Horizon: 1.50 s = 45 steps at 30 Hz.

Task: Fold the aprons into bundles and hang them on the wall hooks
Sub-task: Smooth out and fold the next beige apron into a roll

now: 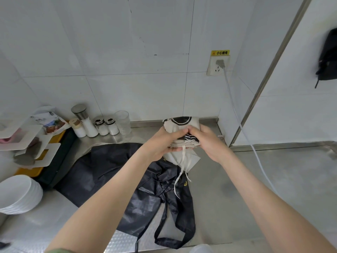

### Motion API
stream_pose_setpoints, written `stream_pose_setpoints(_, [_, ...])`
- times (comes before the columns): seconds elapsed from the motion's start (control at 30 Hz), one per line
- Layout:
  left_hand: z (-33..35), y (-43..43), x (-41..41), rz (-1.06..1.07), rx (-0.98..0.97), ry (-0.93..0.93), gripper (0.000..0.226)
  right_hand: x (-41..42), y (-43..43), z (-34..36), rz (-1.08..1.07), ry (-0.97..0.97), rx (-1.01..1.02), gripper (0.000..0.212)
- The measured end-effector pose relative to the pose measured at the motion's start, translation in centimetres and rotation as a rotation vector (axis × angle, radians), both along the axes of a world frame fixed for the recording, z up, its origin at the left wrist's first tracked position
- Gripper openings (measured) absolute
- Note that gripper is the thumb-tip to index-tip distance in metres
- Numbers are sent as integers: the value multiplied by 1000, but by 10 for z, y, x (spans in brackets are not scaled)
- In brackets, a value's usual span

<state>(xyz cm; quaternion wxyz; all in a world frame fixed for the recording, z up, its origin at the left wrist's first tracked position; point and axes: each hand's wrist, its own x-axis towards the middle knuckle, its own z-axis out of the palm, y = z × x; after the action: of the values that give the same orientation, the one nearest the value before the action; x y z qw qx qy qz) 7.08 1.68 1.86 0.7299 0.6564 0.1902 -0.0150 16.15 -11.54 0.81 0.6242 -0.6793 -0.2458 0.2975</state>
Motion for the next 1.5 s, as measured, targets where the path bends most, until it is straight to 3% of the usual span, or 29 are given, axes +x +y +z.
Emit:
stream_pose_setpoints(0.17, [6, 14, -7, -102, 108, -41, 34, 1, 0, -6, 25, 39, 57, 22])
stream_pose_setpoints(0.27, [10, 19, -7, -81, 177, -30, 20, -5, 4, -8, -11, 69, 108, 24])
stream_pose_setpoints(0.43, [2, 12, -4, 160, -31, -111, 24, -9, 7, -3, 4, 233, 168, 60])
stream_pose_setpoints(0.53, [1, 8, 3, 371, -186, -180, 21, -14, 11, -4, 89, 282, 189, 60])
stream_pose_setpoints(0.67, [4, 5, 11, 506, -258, -242, 17, -26, 23, -4, -51, -74, 64, 28])
stream_pose_setpoints(0.8, [-1, 5, 16, 609, -247, -243, 24, -25, 28, -4, -13, -468, -150, 26])
stream_pose_setpoints(0.93, [-11, 8, 19, 655, -181, -175, 40, -22, 22, -4, 63, -622, -303, 25])
stream_pose_setpoints(1.13, [-17, 14, 19, 538, -31, -159, 33, -24, 21, 0, 131, -661, -415, 25])
stream_pose_setpoints(1.33, [-19, 18, 4, 164, 91, -40, 33, -9, 13, 29, 108, -716, -457, 22])
stream_pose_setpoints(1.5, [-15, 26, -8, -63, 71, 4, 42, 13, -3, 34, 89, -675, -437, 19])
